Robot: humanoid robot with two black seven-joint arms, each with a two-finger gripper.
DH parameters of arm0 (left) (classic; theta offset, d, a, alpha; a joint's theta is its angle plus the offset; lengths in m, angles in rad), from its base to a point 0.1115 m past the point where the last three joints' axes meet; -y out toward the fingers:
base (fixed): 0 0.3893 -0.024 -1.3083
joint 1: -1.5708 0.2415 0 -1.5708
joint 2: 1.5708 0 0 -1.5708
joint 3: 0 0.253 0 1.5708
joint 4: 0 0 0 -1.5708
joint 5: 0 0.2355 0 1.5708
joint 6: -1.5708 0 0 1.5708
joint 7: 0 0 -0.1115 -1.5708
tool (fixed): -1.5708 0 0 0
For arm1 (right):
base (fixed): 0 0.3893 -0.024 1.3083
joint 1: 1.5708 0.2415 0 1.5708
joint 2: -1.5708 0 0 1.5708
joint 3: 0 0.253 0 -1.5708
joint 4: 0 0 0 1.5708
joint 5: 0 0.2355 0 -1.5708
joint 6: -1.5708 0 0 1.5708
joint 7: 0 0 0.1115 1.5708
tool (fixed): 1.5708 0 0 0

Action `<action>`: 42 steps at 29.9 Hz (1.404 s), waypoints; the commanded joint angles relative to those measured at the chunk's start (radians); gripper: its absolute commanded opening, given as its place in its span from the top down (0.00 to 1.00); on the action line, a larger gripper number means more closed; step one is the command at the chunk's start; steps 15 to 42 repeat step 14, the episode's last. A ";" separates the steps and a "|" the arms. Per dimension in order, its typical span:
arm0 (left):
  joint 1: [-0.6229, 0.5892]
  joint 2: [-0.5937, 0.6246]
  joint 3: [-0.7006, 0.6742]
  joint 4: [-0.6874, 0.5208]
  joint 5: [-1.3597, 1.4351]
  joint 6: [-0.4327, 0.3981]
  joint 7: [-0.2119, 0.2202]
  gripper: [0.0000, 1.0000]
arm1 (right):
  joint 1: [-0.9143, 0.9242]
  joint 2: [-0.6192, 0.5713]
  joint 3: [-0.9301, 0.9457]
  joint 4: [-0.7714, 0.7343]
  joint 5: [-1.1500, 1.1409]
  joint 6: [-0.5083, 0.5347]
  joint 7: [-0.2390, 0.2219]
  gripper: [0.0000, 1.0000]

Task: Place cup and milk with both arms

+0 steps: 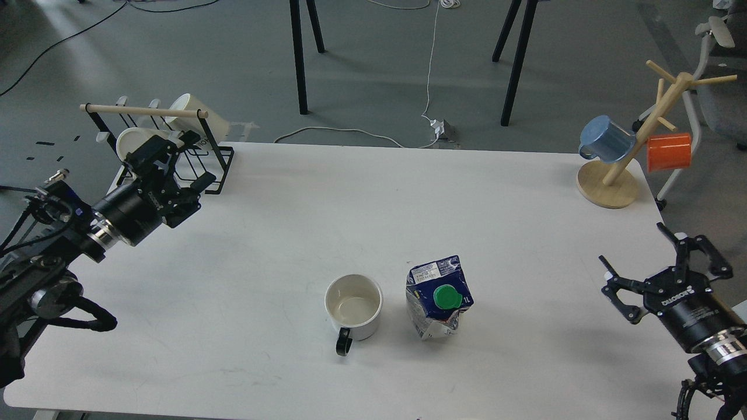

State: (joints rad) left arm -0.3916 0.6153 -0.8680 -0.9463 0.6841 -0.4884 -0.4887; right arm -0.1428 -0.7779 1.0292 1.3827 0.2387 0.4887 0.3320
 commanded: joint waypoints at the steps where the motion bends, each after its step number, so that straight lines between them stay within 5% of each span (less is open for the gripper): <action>1: -0.003 0.006 -0.138 0.000 -0.113 0.000 0.000 0.01 | 0.150 -0.102 0.046 -0.092 0.002 0.000 0.001 0.02; 10: -0.016 0.066 -0.192 0.000 -0.212 0.000 0.000 0.01 | 0.532 -0.210 -0.164 -0.330 0.069 0.000 0.013 0.03; 42: -0.016 0.092 -0.192 0.000 -0.213 0.000 0.000 0.01 | 0.548 -0.215 -0.205 -0.332 0.119 0.000 0.013 0.03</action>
